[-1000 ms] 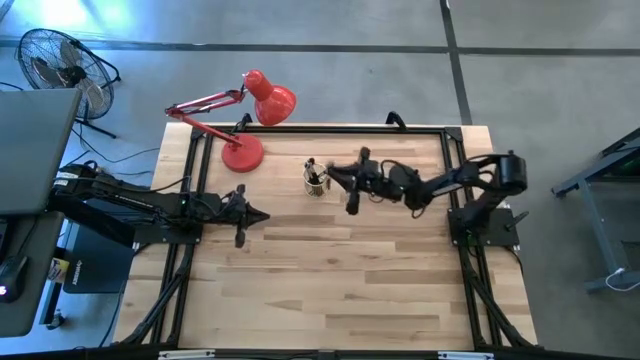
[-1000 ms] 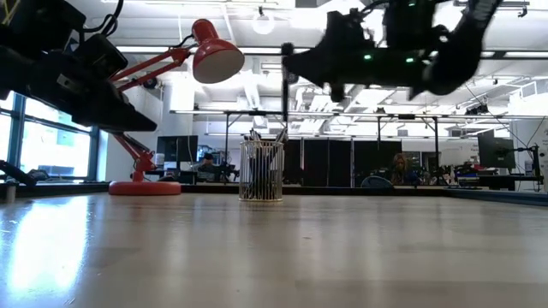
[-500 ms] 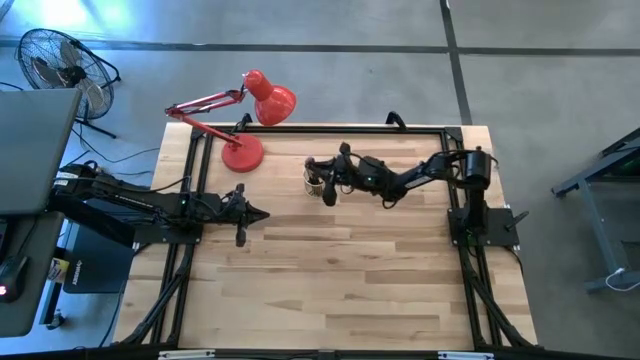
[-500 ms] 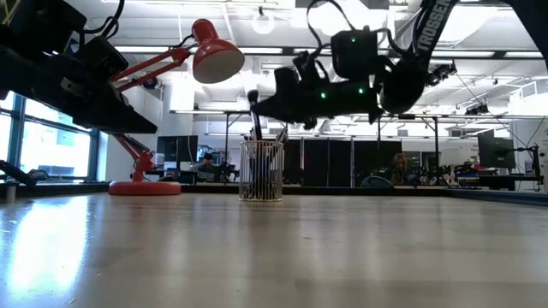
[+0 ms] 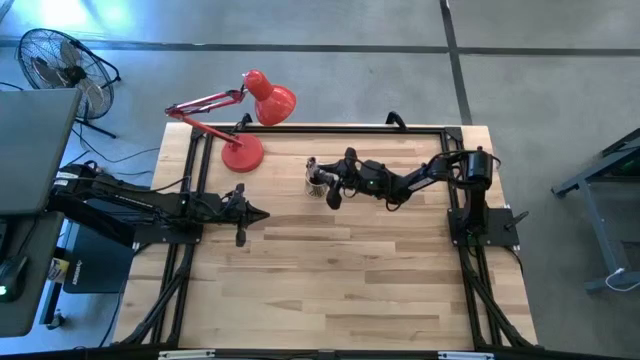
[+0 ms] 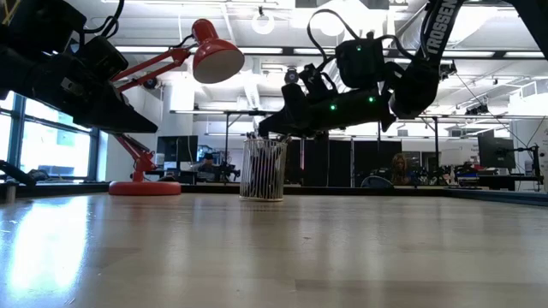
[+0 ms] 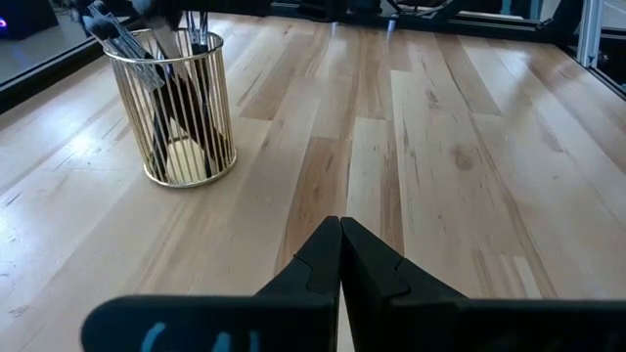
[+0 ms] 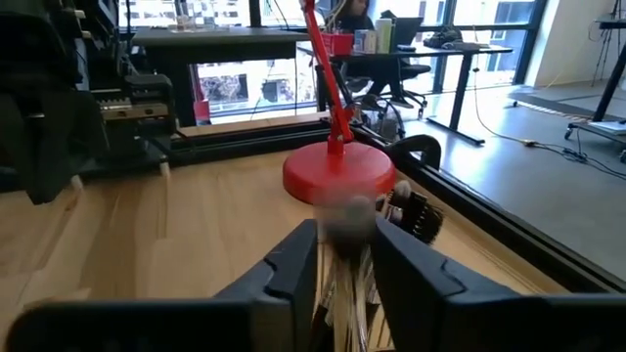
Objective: Put items in baskets/containers
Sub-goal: Put the black powder brush into the gold pen holder, then return to Home Position
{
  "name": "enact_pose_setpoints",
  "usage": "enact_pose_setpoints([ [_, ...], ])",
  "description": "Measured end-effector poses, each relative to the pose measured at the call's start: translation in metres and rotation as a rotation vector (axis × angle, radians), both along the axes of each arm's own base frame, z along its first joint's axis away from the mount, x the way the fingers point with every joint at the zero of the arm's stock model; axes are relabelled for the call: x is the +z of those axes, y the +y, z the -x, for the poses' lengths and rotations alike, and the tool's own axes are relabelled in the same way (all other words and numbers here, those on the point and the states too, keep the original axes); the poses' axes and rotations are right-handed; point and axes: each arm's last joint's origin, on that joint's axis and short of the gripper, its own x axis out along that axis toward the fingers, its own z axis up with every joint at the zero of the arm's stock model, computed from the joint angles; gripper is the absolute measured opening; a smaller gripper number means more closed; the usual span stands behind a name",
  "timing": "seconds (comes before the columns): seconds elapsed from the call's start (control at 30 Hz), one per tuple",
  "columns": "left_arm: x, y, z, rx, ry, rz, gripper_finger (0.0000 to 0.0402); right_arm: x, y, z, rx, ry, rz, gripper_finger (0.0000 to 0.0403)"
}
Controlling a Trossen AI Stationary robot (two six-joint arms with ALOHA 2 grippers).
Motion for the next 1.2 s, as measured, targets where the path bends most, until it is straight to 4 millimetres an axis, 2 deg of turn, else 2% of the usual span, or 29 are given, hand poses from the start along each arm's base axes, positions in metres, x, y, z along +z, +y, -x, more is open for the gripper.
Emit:
enact_pose_setpoints([
  [0.13, 0.000, 0.000, 0.000, 0.000, 0.001, 0.000, 0.0000, 0.001, 0.002, -0.001, 0.006, -0.012, 0.002, 0.0118],
  [0.27, -0.001, 0.000, 0.000, 0.001, 0.007, -0.001, 0.0000, 0.013, 0.004, 0.002, 0.006, -0.008, -0.003, 0.0142],
  [0.4, -0.001, 0.000, 0.000, 0.001, 0.008, -0.001, 0.0000, 0.040, 0.006, 0.011, 0.007, 0.009, -0.007, 0.0165],
  [0.5, -0.001, 0.000, 0.000, 0.001, 0.007, -0.001, 0.0000, 0.055, 0.010, 0.021, 0.034, 0.087, -0.027, 0.0178],
  [0.63, -0.001, 0.000, 0.000, 0.003, 0.007, -0.002, 0.0000, 0.074, 0.022, 0.035, 0.078, 0.159, -0.050, 0.0182],
  [0.77, 0.000, 0.000, 0.000, -0.001, -0.008, 0.009, 0.0000, 0.087, 0.040, 0.050, 0.091, 0.256, -0.036, 0.0162],
  [0.9, 0.005, 0.000, -0.001, 0.021, -0.061, 0.027, 0.0000, 0.072, 0.058, 0.072, 0.107, 0.306, 0.004, 0.0107],
  [1.07, 0.007, -0.001, -0.002, -0.006, -0.083, 0.033, 0.0000, 0.035, 0.068, 0.109, 0.158, 0.304, -0.006, 0.0016],
  [1.13, 0.007, 0.000, -0.002, -0.005, -0.073, 0.009, 0.0000, 0.025, 0.070, 0.123, 0.177, 0.269, -0.007, 0.0008],
  [1.2, 0.006, 0.000, -0.002, -0.012, -0.067, -0.016, 0.0000, 0.015, 0.071, 0.137, 0.175, 0.258, -0.006, 0.0021],
])
